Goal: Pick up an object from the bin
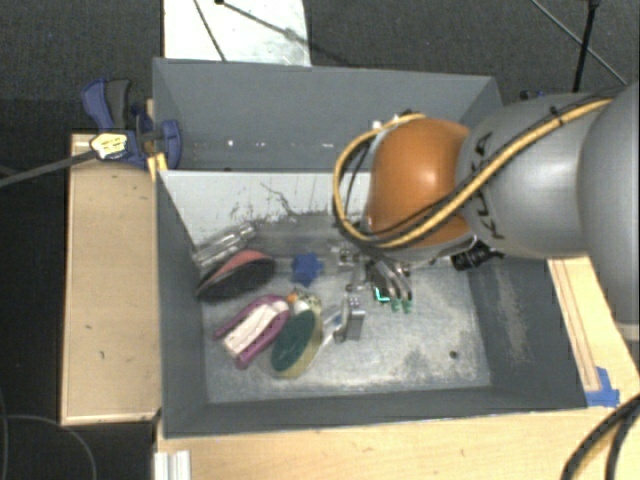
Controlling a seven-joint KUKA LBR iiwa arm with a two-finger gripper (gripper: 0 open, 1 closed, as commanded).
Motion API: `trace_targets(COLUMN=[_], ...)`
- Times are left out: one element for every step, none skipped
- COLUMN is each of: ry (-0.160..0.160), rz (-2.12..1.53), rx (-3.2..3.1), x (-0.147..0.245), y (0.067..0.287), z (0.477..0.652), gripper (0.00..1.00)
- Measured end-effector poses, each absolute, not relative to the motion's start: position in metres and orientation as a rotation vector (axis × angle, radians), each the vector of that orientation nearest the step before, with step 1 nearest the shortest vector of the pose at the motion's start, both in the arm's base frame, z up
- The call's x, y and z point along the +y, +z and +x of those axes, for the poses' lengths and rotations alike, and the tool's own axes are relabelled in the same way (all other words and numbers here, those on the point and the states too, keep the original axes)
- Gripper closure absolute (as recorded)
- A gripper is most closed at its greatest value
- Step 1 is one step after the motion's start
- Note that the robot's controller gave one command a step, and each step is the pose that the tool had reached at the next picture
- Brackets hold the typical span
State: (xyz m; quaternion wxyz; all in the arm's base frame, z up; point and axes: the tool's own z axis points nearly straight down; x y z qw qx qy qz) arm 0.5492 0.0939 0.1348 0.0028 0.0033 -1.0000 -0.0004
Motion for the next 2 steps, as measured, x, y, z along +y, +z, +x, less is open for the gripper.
trace_targets(ry=[-0.005,-0.011], rz=[0.308,0.025], rx=[-3.131,-3.156], x=[0.205,0.178], y=[0.104,0.074], z=[0.546,0.507], gripper=[0.0,0.0])
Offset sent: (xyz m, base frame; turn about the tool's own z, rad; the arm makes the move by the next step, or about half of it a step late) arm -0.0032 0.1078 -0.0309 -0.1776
